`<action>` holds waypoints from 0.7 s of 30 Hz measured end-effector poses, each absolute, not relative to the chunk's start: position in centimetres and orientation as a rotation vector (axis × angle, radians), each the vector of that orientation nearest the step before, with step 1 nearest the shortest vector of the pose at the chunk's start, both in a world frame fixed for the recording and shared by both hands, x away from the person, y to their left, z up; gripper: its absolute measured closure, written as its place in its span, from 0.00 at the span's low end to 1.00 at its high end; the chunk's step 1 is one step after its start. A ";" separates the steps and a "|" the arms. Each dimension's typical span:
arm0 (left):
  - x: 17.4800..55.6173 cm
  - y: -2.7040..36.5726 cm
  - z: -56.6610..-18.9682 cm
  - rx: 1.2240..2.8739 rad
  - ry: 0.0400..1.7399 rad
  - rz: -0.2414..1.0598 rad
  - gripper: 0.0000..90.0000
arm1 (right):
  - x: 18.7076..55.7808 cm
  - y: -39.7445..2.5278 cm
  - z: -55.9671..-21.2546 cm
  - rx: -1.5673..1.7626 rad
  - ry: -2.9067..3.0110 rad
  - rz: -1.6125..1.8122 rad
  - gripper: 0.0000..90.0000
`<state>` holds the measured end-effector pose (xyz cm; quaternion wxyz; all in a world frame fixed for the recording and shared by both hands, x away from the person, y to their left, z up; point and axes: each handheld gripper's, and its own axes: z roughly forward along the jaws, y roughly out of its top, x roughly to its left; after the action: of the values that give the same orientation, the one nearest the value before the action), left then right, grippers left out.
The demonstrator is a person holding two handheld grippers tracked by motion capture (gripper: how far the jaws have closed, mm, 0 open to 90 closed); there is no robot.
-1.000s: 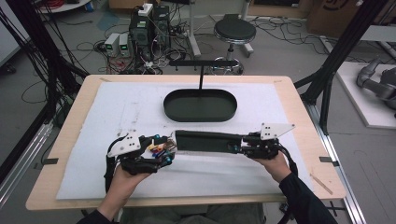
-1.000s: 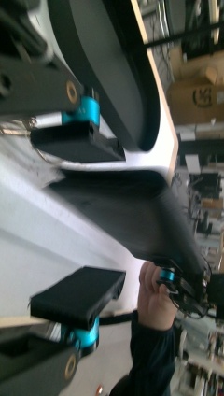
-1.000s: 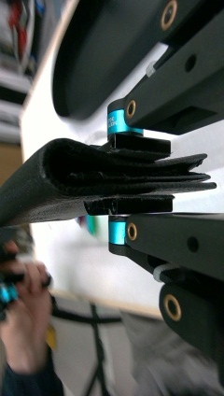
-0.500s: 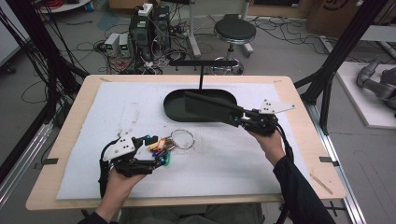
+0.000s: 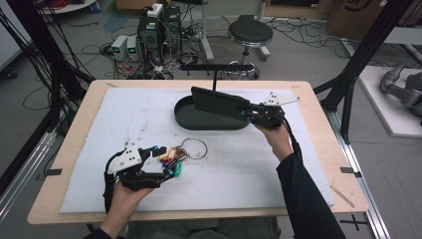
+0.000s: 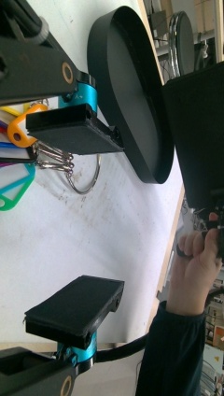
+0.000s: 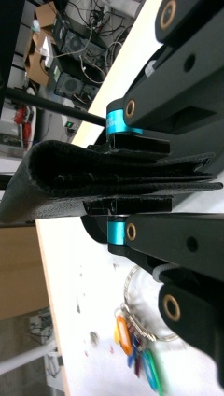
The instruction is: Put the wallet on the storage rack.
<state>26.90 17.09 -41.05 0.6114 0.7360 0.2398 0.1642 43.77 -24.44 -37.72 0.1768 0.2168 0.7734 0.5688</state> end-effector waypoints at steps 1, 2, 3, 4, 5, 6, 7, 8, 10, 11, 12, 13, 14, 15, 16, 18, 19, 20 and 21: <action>26.9 17.1 -41.1 1.698 0.553 0.379 0.32 | 44.1 -24.4 -37.9 0.628 2.194 1.612 0.85; 26.9 17.1 -41.1 1.698 0.553 0.379 0.32 | 44.4 -24.3 -38.1 0.641 2.200 1.610 0.85; 26.9 17.1 -41.1 1.698 0.555 0.379 0.32 | 44.7 -24.2 -38.3 0.650 2.207 1.603 0.85; 26.9 17.1 -41.1 1.697 0.555 0.377 0.32 | 45.0 -24.0 -38.4 0.653 2.208 1.591 0.85; 26.9 17.1 -41.1 1.698 0.555 0.378 0.32 | 45.3 -23.8 -38.5 0.655 2.208 1.588 0.85; 26.9 17.1 -41.1 1.699 0.553 0.379 0.32 | 45.6 -23.6 -38.6 0.660 2.209 1.593 0.85; 26.9 17.1 -41.1 1.699 0.552 0.379 0.32 | 45.9 -23.4 -38.7 0.658 2.216 1.591 0.85; 26.8 17.1 -41.1 1.701 0.553 0.378 0.32 | 46.3 -23.2 -38.9 0.664 2.218 1.591 0.85; 26.8 17.2 -41.1 1.699 0.555 0.379 0.32 | 46.9 -22.8 -39.2 0.667 2.224 1.587 0.85; 26.8 17.2 -41.1 1.699 0.554 0.379 0.32 | 47.1 -22.6 -39.4 0.671 2.221 1.587 0.85; 26.7 17.2 -41.1 1.700 0.552 0.378 0.32 | 47.4 -22.5 -39.7 0.681 2.227 1.592 0.85; 26.7 17.2 -41.1 1.698 0.552 0.380 0.32 | 47.7 -22.4 -39.9 0.693 2.236 1.590 0.85; 26.7 17.3 -41.1 1.696 0.554 0.382 0.32 | 47.9 -22.3 -40.1 0.702 2.247 1.582 0.85; 26.7 17.3 -41.1 1.696 0.554 0.381 0.32 | 48.2 -22.1 -40.4 0.703 2.251 1.562 0.85; 26.6 17.4 -41.1 1.695 0.557 0.382 0.32 | 48.3 -22.0 -40.5 0.703 2.252 1.552 0.85; 26.6 17.5 -41.1 1.695 0.558 0.382 0.32 | 48.7 -21.7 -40.8 0.708 2.259 1.542 0.85; 26.6 17.6 -41.2 1.696 0.557 0.380 0.32 | 48.8 -21.6 -40.9 0.712 2.257 1.545 0.85; 26.7 17.6 -41.2 1.697 0.557 0.380 0.32 | 48.9 -21.5 -41.0 0.713 2.251 1.552 0.85; 26.6 17.6 -41.2 1.693 0.564 0.381 0.32 | 49.0 -21.4 -41.1 0.716 2.251 1.562 0.85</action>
<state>26.62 17.59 -41.20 0.6118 0.7340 0.2443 0.1650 49.02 -21.40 -41.12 0.1546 0.2499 0.7853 0.5449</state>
